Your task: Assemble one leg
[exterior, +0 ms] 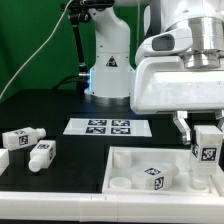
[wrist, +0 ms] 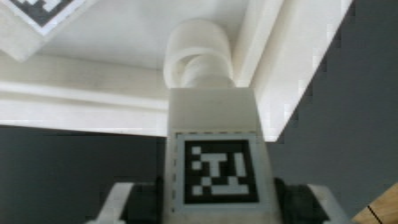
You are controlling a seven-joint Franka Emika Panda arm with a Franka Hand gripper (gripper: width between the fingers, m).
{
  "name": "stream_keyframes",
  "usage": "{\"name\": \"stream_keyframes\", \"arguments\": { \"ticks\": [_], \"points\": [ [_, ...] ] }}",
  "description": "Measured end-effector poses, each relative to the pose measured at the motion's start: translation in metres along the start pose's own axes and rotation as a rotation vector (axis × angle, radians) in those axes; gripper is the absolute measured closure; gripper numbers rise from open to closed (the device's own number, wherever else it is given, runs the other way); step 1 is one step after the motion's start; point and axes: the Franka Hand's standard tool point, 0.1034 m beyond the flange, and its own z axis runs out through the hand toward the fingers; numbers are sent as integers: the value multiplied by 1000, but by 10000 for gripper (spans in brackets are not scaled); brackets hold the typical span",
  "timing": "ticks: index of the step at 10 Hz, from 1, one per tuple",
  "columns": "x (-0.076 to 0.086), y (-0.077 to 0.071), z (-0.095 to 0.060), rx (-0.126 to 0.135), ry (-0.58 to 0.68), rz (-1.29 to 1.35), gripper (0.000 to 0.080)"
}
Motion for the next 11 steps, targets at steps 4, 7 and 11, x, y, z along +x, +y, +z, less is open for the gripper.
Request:
{"name": "stream_keyframes", "arguments": {
  "ticks": [4, 7, 11],
  "points": [
    [-10, 1, 10, -3, -18, -2, 515],
    [-11, 3, 13, -9, 25, -10, 515],
    [-8, 5, 13, -13, 46, -15, 335]
  ]
}}
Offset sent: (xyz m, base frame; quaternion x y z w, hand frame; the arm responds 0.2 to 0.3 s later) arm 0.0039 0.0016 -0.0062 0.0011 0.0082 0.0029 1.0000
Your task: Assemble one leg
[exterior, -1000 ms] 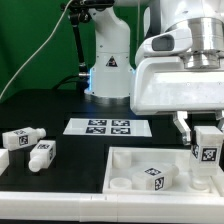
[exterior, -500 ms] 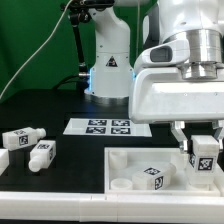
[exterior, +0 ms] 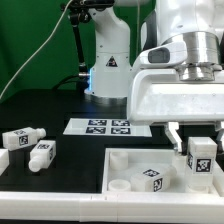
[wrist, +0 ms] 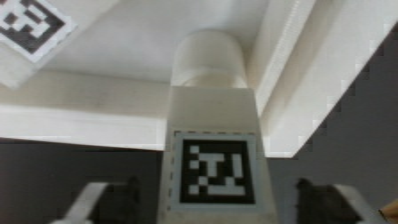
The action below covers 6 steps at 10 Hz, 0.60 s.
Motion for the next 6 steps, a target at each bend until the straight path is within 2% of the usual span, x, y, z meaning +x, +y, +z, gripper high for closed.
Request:
{"name": "stream_keyframes", "arguments": {
  "ticks": [1, 2, 3, 4, 5, 6],
  "points": [
    [9, 1, -10, 3, -10, 4, 216],
    [18, 1, -22, 7, -12, 7, 216],
    [23, 1, -29, 12, -32, 9, 163],
    [27, 0, -33, 18, -66, 12, 154],
    [29, 0, -33, 17, -54, 11, 154],
    [23, -1, -30, 20, -96, 12, 154]
  ]
}}
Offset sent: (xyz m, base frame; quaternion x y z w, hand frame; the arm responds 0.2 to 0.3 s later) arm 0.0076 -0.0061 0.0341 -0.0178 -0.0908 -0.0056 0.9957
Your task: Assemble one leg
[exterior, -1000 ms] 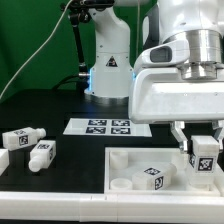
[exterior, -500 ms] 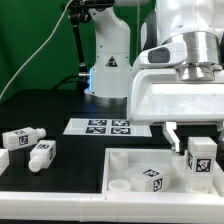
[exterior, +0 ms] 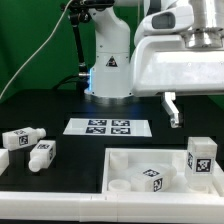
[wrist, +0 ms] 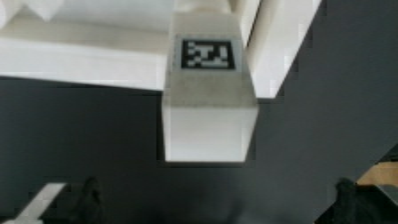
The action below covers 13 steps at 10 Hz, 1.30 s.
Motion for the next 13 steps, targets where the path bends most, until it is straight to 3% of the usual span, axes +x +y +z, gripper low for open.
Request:
{"name": "stream_keyframes", "arguments": {
  "ticks": [2, 5, 8, 10, 13],
  "points": [
    [0, -1, 0, 14, -158, 6, 151],
    [-4, 15, 5, -7, -395, 96, 151],
    [-2, 17, 6, -9, -424, 99, 151],
    [-3, 8, 8, -1, -428, 101, 151],
    [-8, 7, 18, -6, -434, 106, 151]
  ]
}}
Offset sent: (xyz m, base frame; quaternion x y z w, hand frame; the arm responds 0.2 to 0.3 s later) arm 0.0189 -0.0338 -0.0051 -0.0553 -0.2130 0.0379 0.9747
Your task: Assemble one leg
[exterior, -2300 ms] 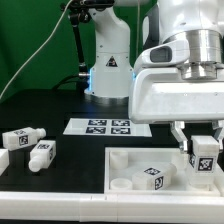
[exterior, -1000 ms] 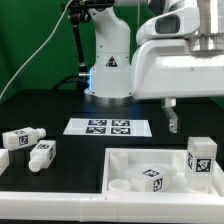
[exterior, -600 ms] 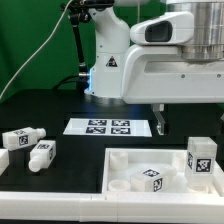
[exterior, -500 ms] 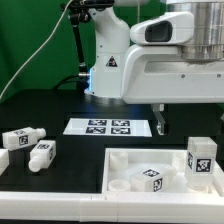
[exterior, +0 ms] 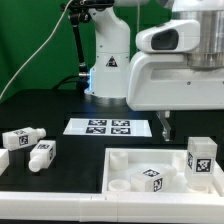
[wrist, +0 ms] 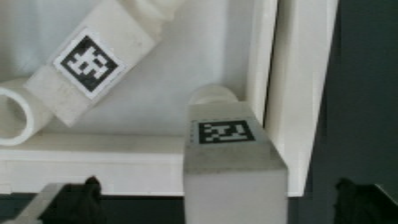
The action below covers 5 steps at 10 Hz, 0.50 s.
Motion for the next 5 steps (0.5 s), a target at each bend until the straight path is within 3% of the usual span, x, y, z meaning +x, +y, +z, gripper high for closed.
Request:
{"name": "stream_keyframes", "arguments": {
  "ticks": [2, 3, 4, 5],
  "points": [
    [0, -3, 4, -1, 5, 3, 151],
    [0, -3, 4, 0, 5, 3, 275],
    [0, -3, 4, 0, 5, 3, 275],
    [0, -2, 4, -1, 5, 4, 459]
  ]
}}
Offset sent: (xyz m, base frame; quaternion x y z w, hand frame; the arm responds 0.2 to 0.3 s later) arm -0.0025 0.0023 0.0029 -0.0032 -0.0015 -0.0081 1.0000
